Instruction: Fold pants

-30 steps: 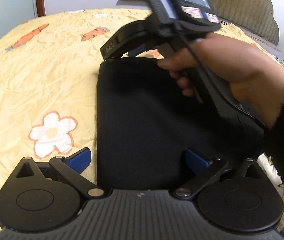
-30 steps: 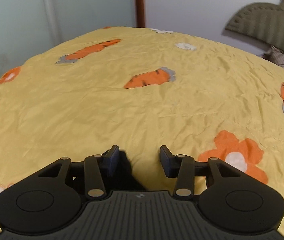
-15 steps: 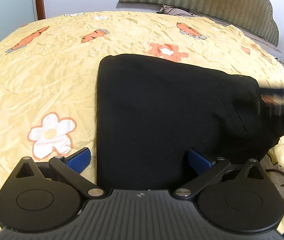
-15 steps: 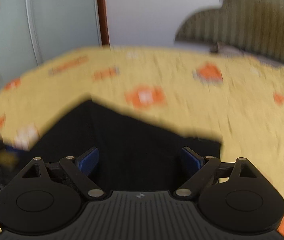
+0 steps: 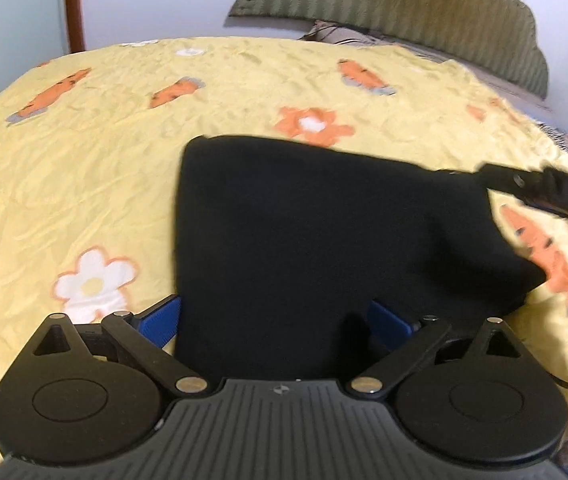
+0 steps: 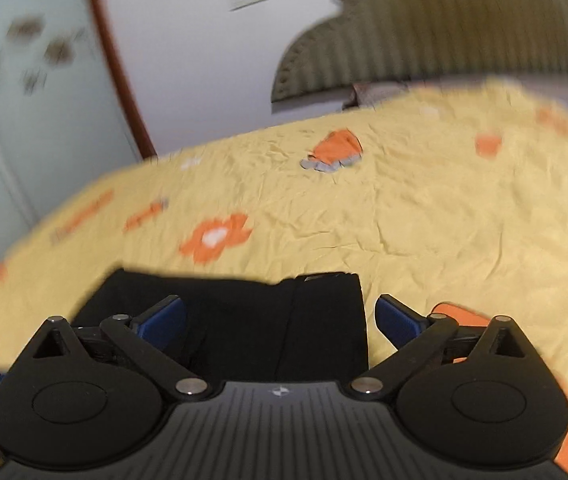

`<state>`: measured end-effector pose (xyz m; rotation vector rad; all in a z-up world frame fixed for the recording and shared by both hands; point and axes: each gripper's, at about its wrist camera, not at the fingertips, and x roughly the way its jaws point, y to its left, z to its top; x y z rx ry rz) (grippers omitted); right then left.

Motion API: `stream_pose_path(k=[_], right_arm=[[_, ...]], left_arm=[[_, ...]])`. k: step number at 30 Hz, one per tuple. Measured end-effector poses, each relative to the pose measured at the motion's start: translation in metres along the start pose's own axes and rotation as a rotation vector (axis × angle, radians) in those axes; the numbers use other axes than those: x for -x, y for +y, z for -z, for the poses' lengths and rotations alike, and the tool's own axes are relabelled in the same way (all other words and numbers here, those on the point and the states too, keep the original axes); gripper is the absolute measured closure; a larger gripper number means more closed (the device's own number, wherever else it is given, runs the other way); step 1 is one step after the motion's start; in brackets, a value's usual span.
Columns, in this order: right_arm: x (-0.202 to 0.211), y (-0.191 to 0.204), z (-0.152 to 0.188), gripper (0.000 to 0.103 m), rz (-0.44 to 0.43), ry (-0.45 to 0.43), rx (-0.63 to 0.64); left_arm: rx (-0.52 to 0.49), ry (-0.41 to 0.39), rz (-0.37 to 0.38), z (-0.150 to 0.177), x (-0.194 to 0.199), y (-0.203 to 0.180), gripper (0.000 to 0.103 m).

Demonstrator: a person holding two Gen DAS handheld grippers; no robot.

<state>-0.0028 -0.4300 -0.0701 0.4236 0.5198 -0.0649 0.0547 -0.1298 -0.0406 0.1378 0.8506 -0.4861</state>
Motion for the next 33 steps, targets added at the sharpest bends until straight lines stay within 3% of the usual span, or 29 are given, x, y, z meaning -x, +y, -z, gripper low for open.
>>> stream_pose_path(k=[2,5,6,8,12,16,19,21,22,25,28,31,33], right_arm=[[-0.008,-0.023,-0.009,0.001,-0.088,0.004,-0.105],[-0.023,-0.041,-0.018,0.006,-0.072,0.031,-0.160],[-0.026,-0.043,-0.019,0.014,-0.061,0.039,-0.163],[-0.034,-0.046,-0.022,0.041,-0.079,0.061,-0.164],[-0.047,-0.043,-0.021,0.061,-0.064,0.130,-0.125],[-0.044,-0.043,-0.019,0.087,-0.021,0.129,-0.059],[-0.046,-0.046,-0.020,0.090,0.008,0.112,-0.043],[-0.046,-0.043,-0.020,0.091,0.020,0.096,-0.022],[-0.046,-0.042,-0.021,0.091,0.030,0.089,-0.007],[-0.048,-0.052,-0.024,0.091,0.106,0.043,-0.048],[-0.036,-0.071,-0.024,0.091,0.054,0.041,-0.147],[-0.028,-0.060,-0.017,0.091,-0.002,0.074,-0.074],[-0.033,-0.048,-0.012,0.091,-0.003,0.105,0.004]], left_arm=[[-0.014,0.013,-0.026,-0.005,-0.002,-0.010,0.003],[-0.015,0.047,-0.079,-0.017,-0.015,-0.024,0.003],[-0.007,0.046,-0.090,-0.022,-0.017,-0.028,0.003],[0.018,0.034,-0.095,-0.030,-0.020,-0.032,0.003],[0.021,-0.044,-0.109,-0.044,-0.010,-0.046,0.003],[-0.110,-0.162,-0.166,-0.050,-0.007,-0.072,0.001],[-0.151,-0.082,-0.089,-0.067,-0.041,-0.084,0.001],[-0.133,0.012,-0.086,-0.075,-0.074,-0.087,0.014],[-0.119,0.029,-0.084,-0.076,-0.084,-0.088,0.014],[-0.105,0.000,-0.131,-0.080,-0.102,-0.091,0.005],[-0.120,-0.012,-0.150,-0.086,-0.102,-0.092,0.006],[-0.119,-0.050,-0.111,-0.085,-0.090,-0.091,0.005],[-0.153,-0.047,-0.137,-0.083,-0.096,-0.098,0.003]])
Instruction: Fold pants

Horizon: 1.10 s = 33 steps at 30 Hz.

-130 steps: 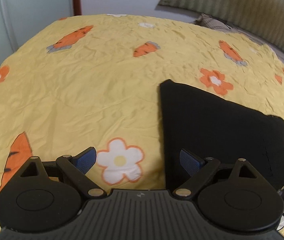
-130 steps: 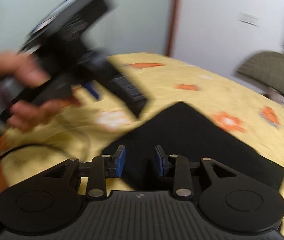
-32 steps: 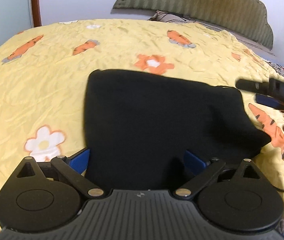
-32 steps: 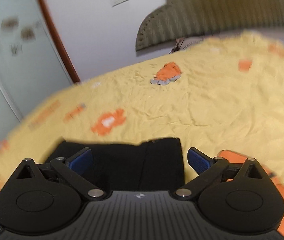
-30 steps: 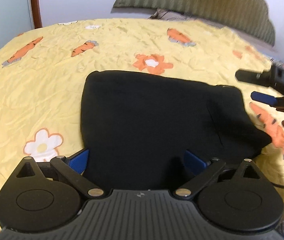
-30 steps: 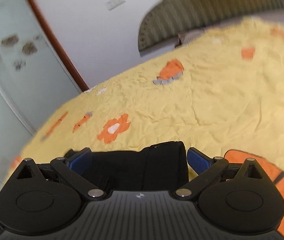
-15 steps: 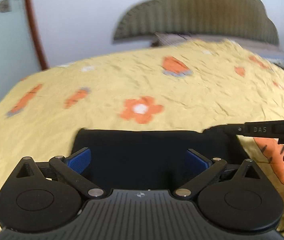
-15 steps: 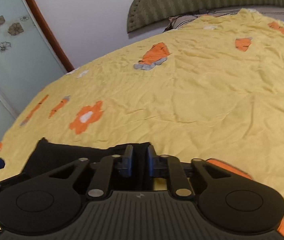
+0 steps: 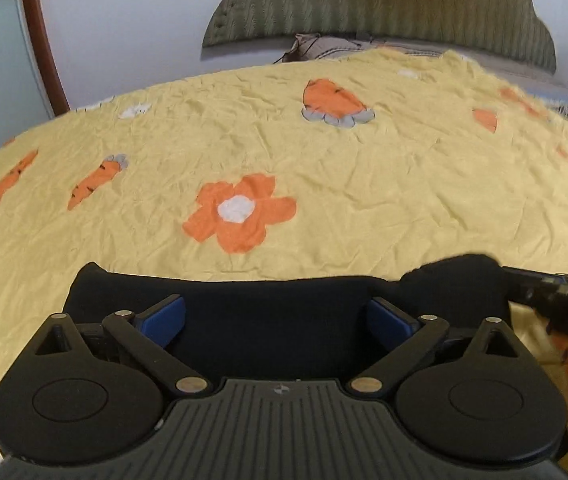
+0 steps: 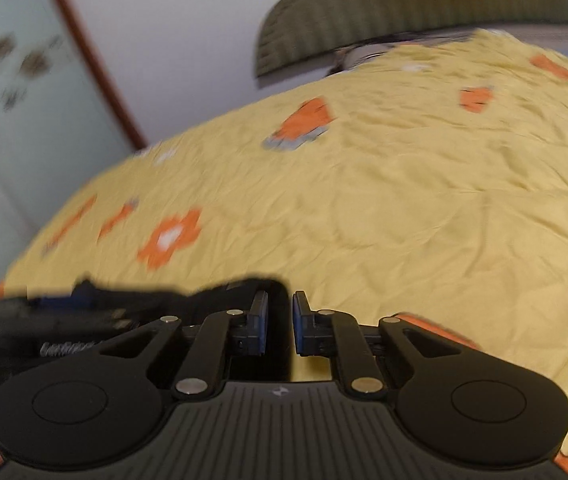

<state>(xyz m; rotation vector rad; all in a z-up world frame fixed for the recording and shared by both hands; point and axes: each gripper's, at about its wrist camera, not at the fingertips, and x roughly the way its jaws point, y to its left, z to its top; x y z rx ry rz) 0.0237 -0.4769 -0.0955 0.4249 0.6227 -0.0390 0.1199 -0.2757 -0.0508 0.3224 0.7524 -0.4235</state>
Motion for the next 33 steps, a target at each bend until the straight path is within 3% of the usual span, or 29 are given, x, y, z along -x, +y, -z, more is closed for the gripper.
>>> stream_pose_path(k=[2,4,7,11,12,13,14,15,16,18,21,24,27,33], right_arm=[[-0.013,0.006,0.004,0.091,0.096,0.029,0.049],[-0.009,0.002,0.006,0.091,0.163,0.009,0.007],[0.024,0.001,0.014,0.091,0.086,-0.053,-0.062],[0.052,0.030,0.042,0.088,0.024,-0.035,0.066],[0.051,0.038,0.050,0.087,0.041,-0.023,0.117],[0.048,0.044,0.057,0.080,0.099,-0.008,0.169],[0.047,0.047,0.063,0.067,0.172,-0.017,0.191],[0.051,0.047,0.065,0.063,0.208,-0.041,0.165],[0.057,0.047,0.065,0.063,0.212,-0.056,0.120],[0.069,0.052,0.066,0.063,0.135,-0.099,0.078],[0.069,0.071,0.072,0.062,0.069,-0.099,0.133],[0.048,0.080,0.081,0.062,0.145,-0.044,0.204],[0.051,0.087,0.083,0.047,0.218,-0.063,0.228],[0.076,0.102,0.089,0.043,0.219,-0.091,0.241]], left_arm=[[-0.039,0.008,-0.026,0.002,-0.008,-0.008,0.003],[-0.024,0.000,-0.022,0.003,0.002,-0.004,0.006],[0.000,-0.015,0.041,0.013,0.030,0.011,0.004],[0.014,0.004,0.075,0.043,0.053,0.023,0.003],[0.006,0.005,0.070,0.051,0.054,0.022,0.003],[-0.021,0.010,0.055,0.057,0.052,0.019,0.001],[-0.040,0.011,0.037,0.062,0.050,0.017,0.001],[-0.033,-0.005,0.025,0.065,0.053,0.017,0.003],[-0.022,-0.026,0.021,0.067,0.060,0.019,0.004],[-0.039,-0.070,-0.004,0.070,0.073,0.021,0.003],[-0.047,-0.121,-0.059,0.076,0.087,0.026,0.001],[-0.014,-0.061,-0.046,0.078,0.080,0.035,0.002],[0.026,-0.004,-0.041,0.083,0.070,0.044,0.001],[0.046,-0.014,-0.051,0.091,0.078,0.051,0.001]])
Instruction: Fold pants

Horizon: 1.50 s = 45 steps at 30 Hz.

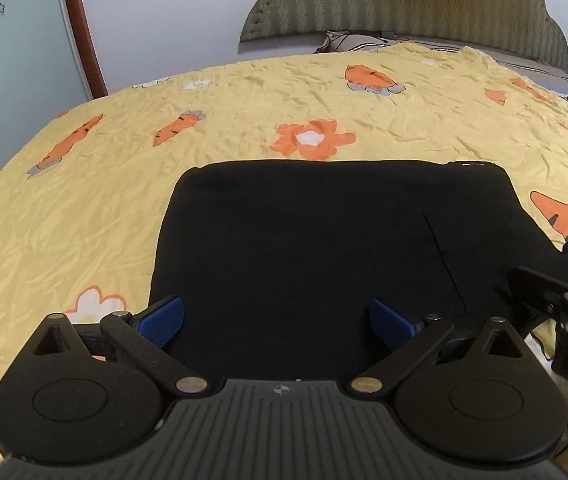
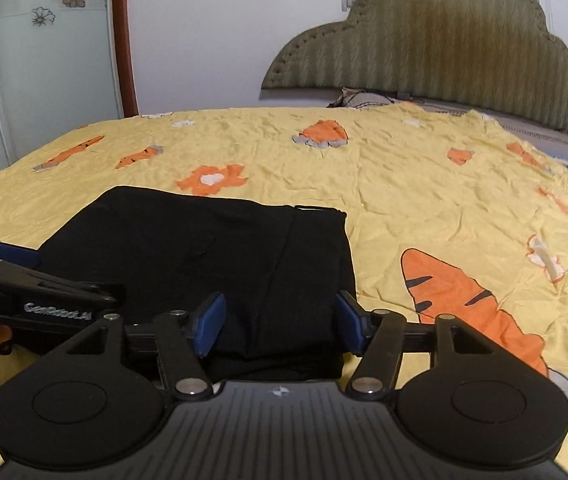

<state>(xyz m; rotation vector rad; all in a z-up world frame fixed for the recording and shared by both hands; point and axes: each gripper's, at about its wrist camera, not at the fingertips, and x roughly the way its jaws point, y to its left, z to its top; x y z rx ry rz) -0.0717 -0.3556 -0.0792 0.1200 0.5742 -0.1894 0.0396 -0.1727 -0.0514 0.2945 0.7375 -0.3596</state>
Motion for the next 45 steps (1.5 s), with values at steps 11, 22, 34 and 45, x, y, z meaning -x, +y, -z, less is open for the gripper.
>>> stream_pose_path(k=[11,22,34,45], right_arm=[[0.041,0.023,0.014,0.032,-0.043,-0.020,0.030],[0.079,0.053,0.049,0.025,-0.069,-0.046,0.013],[0.075,0.071,0.053,0.025,-0.064,-0.058,0.048],[0.073,0.067,0.056,0.024,-0.050,-0.045,0.030]], left_arm=[[0.031,0.001,-0.010,0.026,0.030,0.015,0.001],[0.080,0.055,-0.052,0.086,0.066,0.028,0.001],[0.093,0.028,-0.082,0.097,0.084,0.037,0.001],[0.114,0.050,-0.074,0.098,0.075,0.041,0.001]])
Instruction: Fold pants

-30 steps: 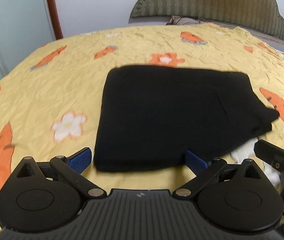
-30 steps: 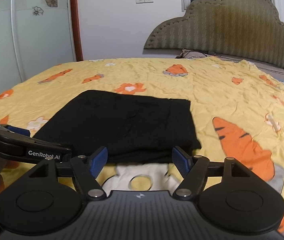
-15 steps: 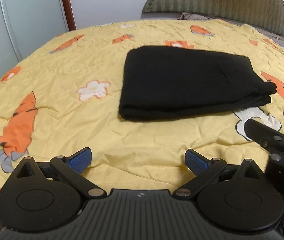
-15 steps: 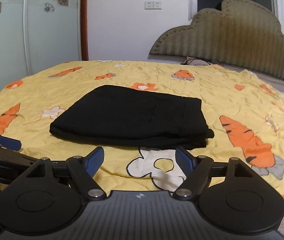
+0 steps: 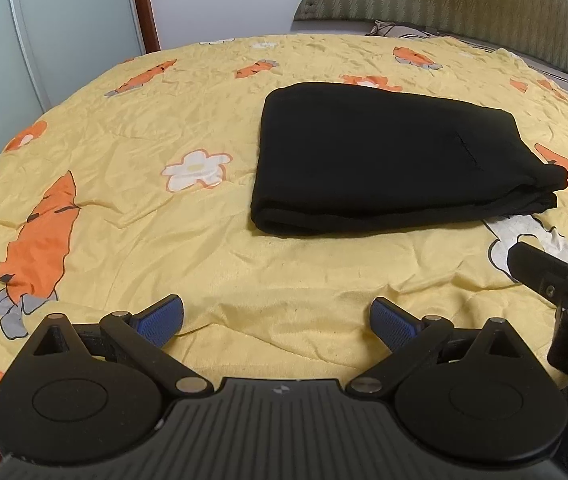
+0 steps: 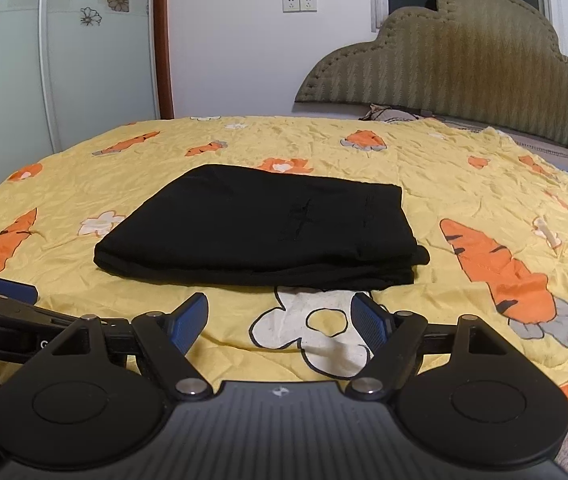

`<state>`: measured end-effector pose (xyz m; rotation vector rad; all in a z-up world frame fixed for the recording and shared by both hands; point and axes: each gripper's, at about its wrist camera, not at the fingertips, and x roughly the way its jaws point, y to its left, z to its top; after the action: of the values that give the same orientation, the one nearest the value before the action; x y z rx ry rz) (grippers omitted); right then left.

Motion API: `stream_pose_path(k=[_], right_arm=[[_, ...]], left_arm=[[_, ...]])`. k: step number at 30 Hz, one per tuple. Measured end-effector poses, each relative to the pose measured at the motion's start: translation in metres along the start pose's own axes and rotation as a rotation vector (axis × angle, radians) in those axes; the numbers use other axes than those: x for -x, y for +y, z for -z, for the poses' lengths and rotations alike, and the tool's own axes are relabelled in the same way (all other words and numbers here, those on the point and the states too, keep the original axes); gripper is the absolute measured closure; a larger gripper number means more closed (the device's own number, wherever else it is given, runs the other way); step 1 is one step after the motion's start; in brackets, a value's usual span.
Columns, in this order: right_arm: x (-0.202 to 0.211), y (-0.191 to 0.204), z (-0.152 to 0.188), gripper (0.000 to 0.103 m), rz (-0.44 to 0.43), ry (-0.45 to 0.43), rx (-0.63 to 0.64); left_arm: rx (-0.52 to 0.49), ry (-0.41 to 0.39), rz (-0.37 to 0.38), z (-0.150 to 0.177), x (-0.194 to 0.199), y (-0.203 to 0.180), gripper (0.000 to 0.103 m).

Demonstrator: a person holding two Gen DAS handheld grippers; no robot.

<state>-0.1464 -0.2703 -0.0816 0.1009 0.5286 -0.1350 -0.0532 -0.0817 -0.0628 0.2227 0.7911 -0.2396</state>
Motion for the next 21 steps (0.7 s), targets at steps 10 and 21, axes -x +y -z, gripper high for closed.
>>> stream_pose_path(k=[10,21], right_arm=[[-0.032,0.001,0.019,0.021,-0.003,0.090,-0.008],[-0.036,0.001,0.036,0.000,0.020,0.026,-0.001]], left_arm=[[0.030,-0.010,0.011,0.004,-0.008,0.008,0.000],[0.050,-0.060,0.004,0.011,-0.010,0.010,0.000]])
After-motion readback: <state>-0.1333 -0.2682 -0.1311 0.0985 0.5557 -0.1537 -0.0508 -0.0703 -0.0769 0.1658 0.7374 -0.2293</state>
